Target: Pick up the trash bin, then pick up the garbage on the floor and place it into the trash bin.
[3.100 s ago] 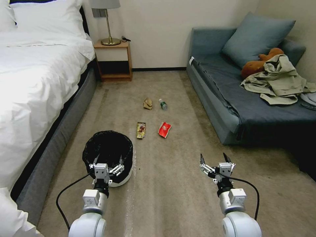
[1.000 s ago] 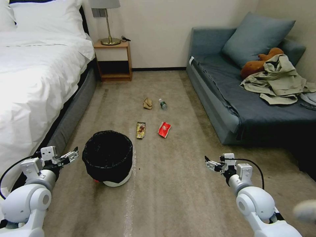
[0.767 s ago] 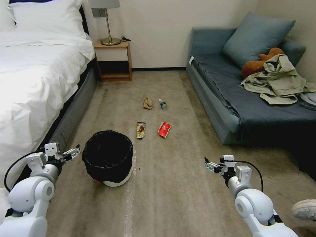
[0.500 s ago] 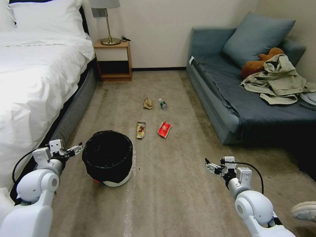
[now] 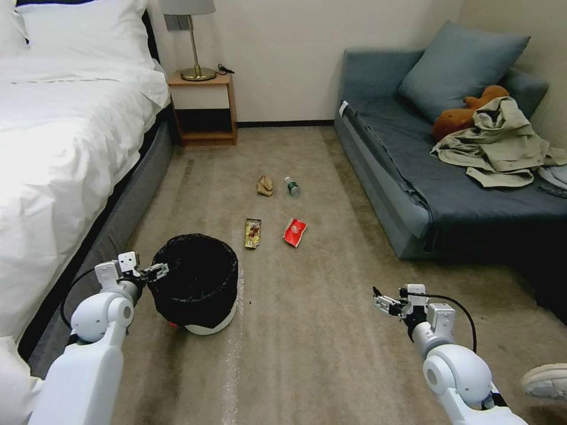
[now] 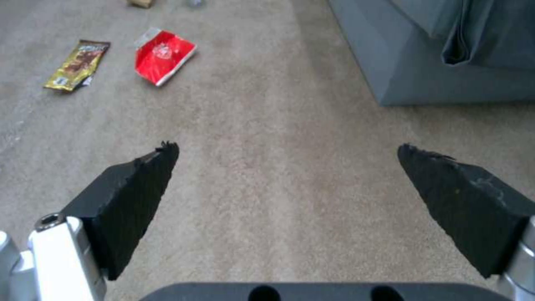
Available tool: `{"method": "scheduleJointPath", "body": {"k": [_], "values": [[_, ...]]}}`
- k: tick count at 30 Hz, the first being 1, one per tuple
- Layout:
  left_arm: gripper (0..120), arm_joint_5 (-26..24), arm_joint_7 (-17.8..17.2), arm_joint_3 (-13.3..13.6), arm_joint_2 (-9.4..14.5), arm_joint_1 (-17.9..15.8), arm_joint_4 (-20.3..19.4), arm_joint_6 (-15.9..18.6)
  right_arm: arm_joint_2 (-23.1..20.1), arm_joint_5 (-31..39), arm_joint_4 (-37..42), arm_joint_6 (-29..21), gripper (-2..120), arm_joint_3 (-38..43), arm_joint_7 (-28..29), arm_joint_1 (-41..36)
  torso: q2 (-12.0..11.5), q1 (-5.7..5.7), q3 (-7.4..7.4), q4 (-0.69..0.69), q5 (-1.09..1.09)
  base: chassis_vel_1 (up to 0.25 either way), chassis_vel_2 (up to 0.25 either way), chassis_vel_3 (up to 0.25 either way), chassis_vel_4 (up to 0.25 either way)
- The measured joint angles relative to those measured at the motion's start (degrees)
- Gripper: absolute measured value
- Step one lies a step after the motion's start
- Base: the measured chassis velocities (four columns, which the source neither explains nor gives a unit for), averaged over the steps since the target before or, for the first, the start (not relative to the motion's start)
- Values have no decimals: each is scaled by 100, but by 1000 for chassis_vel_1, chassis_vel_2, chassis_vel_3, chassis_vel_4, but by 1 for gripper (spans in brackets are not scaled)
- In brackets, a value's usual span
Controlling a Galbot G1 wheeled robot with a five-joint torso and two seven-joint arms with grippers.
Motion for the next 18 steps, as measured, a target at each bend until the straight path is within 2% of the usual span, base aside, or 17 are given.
{"method": "scheduleJointPath", "body": {"k": [13, 16, 18], "values": [[98, 122, -13, 105, -99, -235, 450, 67, -8, 286, -80, -27, 100, -34, 17, 129, 0, 0, 0, 1, 0, 0, 0, 0, 0], [93, 128, -59, 104, -123, -261, 525, 118, -8, 300, -88, -27, 100, -59, 23, 141, 0, 0, 0, 1, 0, 0, 0, 0, 0], [83, 135, -70, 102, -134, -265, 548, 138, -9, 306, -81, -28, 100, -82, 25, 139, 0, 0, 0, 1, 2, 0, 0, 0, 0]]}}
